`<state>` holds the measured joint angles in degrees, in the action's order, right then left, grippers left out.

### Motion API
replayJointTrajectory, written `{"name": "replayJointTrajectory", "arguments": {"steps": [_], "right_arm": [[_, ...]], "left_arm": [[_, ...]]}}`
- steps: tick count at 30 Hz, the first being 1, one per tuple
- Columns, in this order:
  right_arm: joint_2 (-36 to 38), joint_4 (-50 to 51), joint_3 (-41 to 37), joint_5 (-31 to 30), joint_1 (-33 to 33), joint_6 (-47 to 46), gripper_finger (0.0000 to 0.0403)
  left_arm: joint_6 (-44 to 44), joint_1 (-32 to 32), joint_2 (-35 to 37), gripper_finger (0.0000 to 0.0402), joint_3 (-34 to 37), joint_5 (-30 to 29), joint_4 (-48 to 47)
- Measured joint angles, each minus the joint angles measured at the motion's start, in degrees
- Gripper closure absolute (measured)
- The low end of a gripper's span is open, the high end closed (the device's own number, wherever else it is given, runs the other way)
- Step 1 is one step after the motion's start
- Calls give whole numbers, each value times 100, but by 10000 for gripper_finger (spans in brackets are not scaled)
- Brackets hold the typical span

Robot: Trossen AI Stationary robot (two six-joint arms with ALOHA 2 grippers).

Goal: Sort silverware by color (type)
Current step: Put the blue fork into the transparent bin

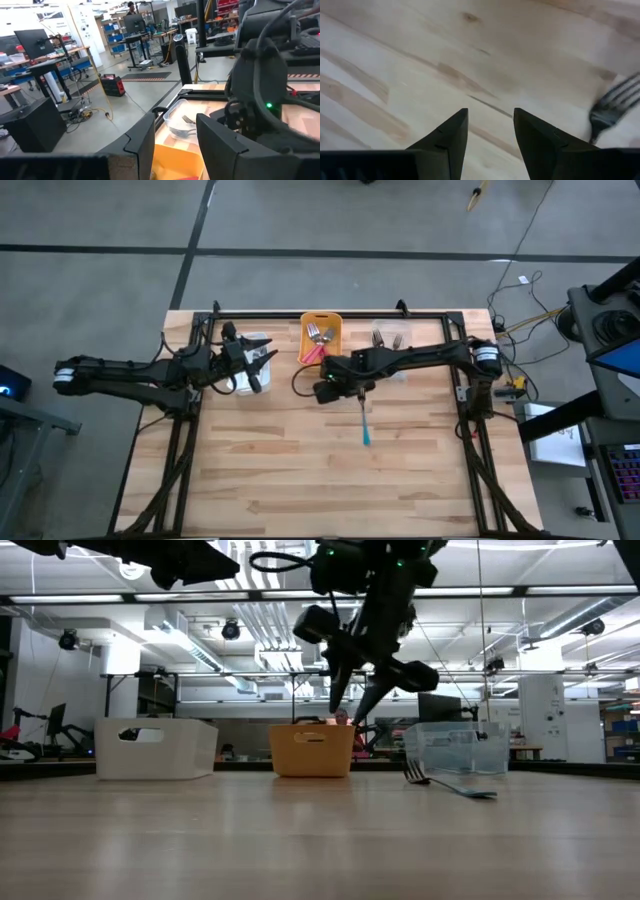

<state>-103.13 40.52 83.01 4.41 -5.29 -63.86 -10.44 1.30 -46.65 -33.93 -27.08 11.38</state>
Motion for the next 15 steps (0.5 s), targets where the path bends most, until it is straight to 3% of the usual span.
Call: {"name": "replayJointTrajectory", "arguments": {"steps": [6,10,15], "right_arm": [[-661,1785,718,45,104,270,254],[-835,2981,875,-394,126,399,254],[-829,3240,862,-610,143,390,254]], "left_arm": [[0,0,7,277,0,-137,-33],[-1,0,13,277,0,-347,-187],[-2,2,26,277,0,-820,-292]]}}
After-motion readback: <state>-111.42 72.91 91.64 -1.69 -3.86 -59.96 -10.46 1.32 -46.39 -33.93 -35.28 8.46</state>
